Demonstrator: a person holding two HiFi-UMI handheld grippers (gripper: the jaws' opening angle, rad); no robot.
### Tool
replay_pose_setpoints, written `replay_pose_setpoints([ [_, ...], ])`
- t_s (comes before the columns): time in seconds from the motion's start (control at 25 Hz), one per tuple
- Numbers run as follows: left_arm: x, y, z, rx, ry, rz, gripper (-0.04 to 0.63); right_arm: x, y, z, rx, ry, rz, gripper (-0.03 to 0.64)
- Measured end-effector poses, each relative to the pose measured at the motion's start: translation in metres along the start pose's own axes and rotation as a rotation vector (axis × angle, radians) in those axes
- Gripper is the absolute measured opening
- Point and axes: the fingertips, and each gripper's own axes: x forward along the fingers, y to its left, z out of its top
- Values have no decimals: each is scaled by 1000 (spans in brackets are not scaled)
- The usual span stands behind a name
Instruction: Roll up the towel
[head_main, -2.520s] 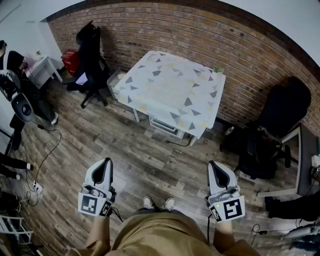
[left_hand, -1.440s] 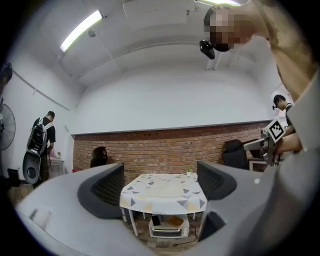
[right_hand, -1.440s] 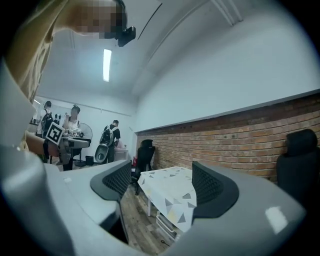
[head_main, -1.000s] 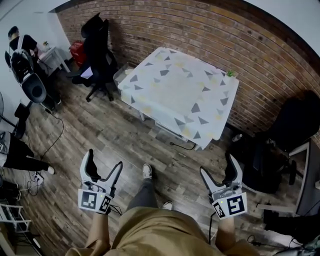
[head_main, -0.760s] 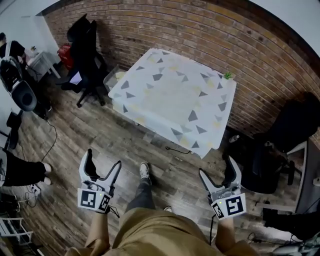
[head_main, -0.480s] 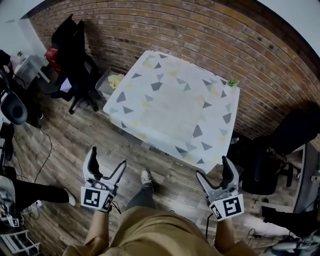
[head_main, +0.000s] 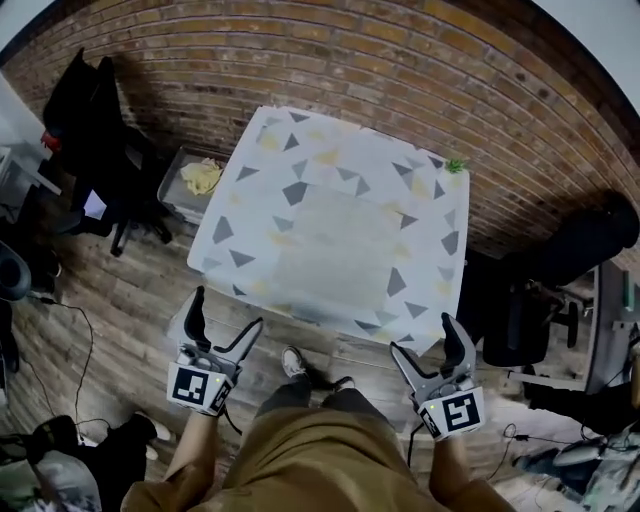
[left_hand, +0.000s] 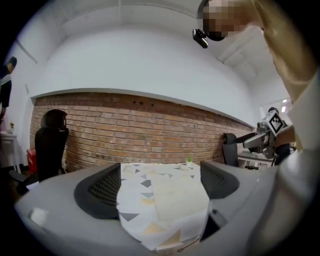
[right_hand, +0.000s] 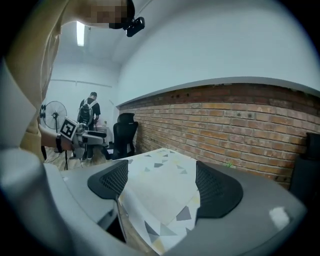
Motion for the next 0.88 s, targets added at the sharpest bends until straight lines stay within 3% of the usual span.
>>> replay_pose_setpoints([
  [0.08,17,0,-4,15,14,-37,525,4,-3,-6,-9,46,-12,400],
  [0.2,38,-2,-12,23,40,-73,525,12,-10,-8,-4,36,-17,400],
  [0.36,59,-12,-27,58,89,-116,525,23,-18,-29,-23,85,26,399],
  [0.64,86,-20,-64,129,242,-166,523,53,-28,-73,-20,131,105,399],
  [0.88,105,-24,-126,228,393,-244,522,78,-21,-124,-52,206,187,397],
])
